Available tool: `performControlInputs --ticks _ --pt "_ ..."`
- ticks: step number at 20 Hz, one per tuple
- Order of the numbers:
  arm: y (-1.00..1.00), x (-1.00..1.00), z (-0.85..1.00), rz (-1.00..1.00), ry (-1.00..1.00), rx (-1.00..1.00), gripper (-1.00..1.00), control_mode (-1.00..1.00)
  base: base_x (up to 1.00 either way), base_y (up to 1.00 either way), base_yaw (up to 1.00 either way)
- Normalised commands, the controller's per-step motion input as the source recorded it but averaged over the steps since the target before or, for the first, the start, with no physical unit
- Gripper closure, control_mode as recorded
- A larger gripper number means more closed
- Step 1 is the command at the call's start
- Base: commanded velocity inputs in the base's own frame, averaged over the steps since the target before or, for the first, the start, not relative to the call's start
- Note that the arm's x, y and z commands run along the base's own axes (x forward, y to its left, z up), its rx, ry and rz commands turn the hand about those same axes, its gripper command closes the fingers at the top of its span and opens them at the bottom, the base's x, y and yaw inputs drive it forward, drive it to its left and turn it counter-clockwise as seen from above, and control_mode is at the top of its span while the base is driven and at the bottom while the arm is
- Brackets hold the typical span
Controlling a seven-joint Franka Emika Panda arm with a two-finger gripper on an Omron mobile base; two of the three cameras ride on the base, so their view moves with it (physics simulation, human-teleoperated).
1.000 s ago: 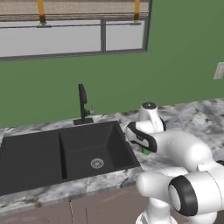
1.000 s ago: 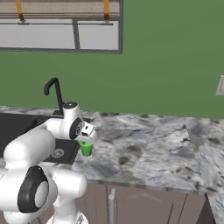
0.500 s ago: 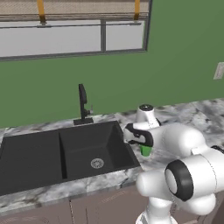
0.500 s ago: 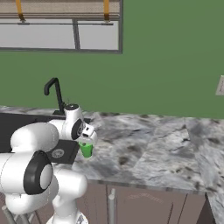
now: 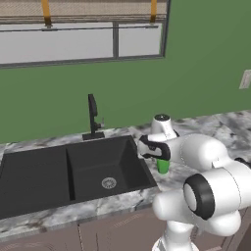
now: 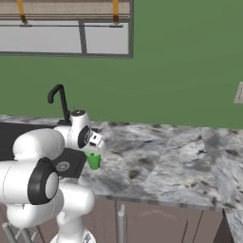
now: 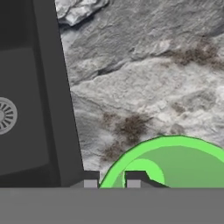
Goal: Pick the cup and bowl from the counter and place them on the counter next to the sink.
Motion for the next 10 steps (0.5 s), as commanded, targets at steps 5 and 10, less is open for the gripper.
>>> performControlInputs --ticks 5,10 --pt "0.00 -0.02 0.00 0.00 0.00 0.00 -1.00 -1.00 0.00 0.00 0.00" --pt "0.00 -0.23 0.21 0.00 -0.03 0.00 -1.00 -1.00 0.00 0.00 0.00"
